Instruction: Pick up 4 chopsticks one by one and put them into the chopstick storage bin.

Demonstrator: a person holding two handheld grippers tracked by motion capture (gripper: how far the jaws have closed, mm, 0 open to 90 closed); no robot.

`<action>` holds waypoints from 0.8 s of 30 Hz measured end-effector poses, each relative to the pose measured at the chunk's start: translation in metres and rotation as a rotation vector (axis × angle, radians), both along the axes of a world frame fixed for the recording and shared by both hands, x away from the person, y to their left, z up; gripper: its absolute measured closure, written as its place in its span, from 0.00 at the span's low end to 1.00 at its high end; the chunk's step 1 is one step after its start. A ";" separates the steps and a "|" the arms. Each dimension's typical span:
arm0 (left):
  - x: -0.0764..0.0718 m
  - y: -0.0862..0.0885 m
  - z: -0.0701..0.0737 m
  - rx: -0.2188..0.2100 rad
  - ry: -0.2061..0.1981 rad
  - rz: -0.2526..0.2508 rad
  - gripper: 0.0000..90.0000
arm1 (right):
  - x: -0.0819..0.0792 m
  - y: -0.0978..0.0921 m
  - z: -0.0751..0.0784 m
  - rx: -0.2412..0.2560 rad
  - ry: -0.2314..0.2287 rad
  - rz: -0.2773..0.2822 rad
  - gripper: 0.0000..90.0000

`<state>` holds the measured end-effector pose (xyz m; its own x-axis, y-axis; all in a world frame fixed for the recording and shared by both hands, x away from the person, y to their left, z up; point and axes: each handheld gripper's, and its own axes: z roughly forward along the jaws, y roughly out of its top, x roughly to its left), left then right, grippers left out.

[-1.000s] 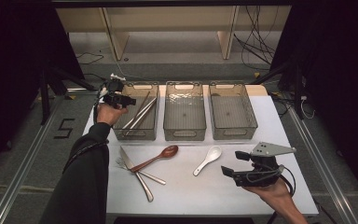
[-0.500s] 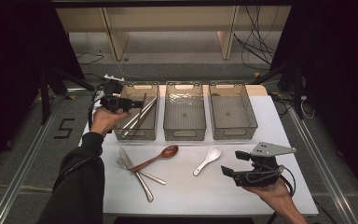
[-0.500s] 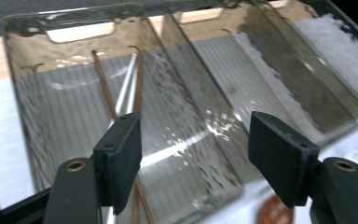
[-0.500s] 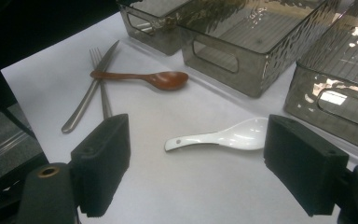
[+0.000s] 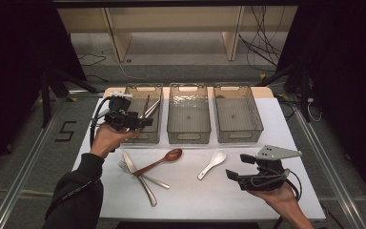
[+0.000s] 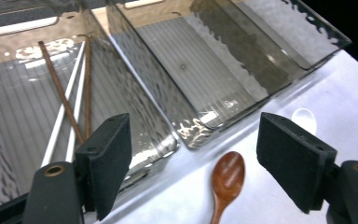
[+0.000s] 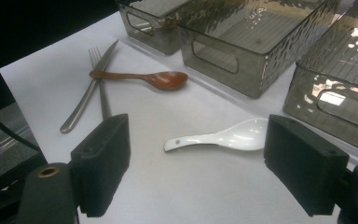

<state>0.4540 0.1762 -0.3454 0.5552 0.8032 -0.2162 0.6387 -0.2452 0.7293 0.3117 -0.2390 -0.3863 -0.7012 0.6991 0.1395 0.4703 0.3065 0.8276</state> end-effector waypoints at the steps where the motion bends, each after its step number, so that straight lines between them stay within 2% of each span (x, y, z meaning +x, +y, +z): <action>1: -0.002 -0.001 0.001 -0.001 -0.003 -0.003 0.28 | 0.000 0.000 0.000 0.000 -0.001 0.000 0.26; 6: -0.013 -0.004 -0.001 0.014 -0.009 -0.021 0.27 | 0.000 -0.001 0.000 -0.001 -0.001 0.001 0.26; 13: -0.019 -0.009 -0.009 0.037 0.010 -0.041 0.26 | 0.000 0.000 0.000 -0.003 -0.003 0.002 0.26; 15: -0.021 -0.011 -0.011 0.058 0.017 -0.057 0.26 | 0.000 0.000 0.000 -0.003 -0.003 0.003 0.26; 24: -0.032 -0.019 -0.019 0.076 0.021 -0.101 0.25 | 0.000 -0.002 0.000 -0.001 -0.004 -0.003 0.26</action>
